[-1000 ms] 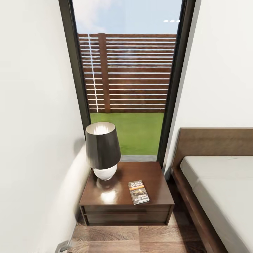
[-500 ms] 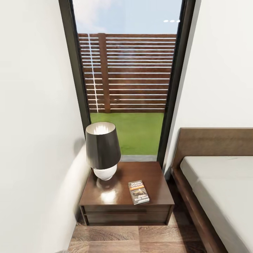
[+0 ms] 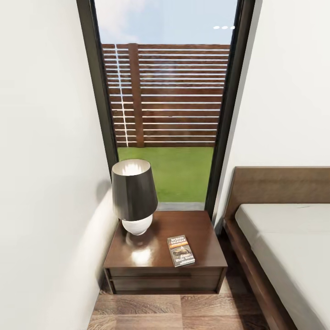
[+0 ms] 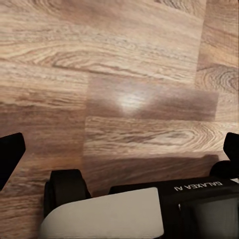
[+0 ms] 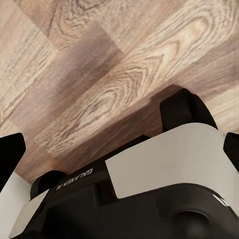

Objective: In the bedroom, move the book from the bed onto either nightstand, and place the two sandals side by side next to the bed.

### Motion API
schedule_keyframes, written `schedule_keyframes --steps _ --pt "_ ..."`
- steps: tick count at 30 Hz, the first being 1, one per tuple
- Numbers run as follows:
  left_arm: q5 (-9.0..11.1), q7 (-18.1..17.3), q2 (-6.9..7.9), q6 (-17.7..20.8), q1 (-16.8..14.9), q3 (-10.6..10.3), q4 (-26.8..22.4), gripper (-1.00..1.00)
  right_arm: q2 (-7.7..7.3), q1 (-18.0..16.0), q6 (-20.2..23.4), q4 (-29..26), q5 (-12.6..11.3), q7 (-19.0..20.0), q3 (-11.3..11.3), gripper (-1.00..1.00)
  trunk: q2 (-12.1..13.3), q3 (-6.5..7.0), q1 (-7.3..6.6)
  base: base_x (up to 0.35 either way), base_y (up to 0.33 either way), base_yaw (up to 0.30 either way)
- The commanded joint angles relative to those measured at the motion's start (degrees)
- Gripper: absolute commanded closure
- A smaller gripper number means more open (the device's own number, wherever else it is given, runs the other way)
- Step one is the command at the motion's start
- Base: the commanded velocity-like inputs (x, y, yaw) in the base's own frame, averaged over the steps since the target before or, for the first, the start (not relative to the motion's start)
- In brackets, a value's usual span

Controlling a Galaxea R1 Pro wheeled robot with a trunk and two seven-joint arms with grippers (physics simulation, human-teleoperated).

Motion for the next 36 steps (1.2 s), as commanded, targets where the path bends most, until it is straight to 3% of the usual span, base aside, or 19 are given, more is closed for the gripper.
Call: schedule_keyframes --steps 1,11,22,36 --pt "-0.5 -0.22 0.09 0.24 0.27 0.58 -0.11 -1.0 0.02 -0.08 0.06 0.18 -0.22 0.44 0.49 -1.0 -0.03 -0.05 -0.01 0.0 0.0 0.0" --pt "-0.25 1.2 0.39 -1.19 2.85 0.7 -0.11 -1.0 0.07 -0.05 0.05 0.18 -0.23 0.36 0.56 -1.0 -0.03 -0.05 -0.01 0.0 0.0 0.0" --pt "3.34 5.48 0.16 -1.41 5.33 0.75 -0.11 -1.0 0.62 0.03 0.05 0.18 -0.25 0.29 0.51 -1.0 -0.03 -0.05 -0.01 0.0 0.0 0.0" --pt "3.9 6.26 -0.51 -1.36 5.83 0.73 -0.11 -1.0 0.94 0.04 0.05 0.21 -0.32 0.27 0.4 -1.0 -0.03 -0.05 -0.01 0.0 0.0 0.0"
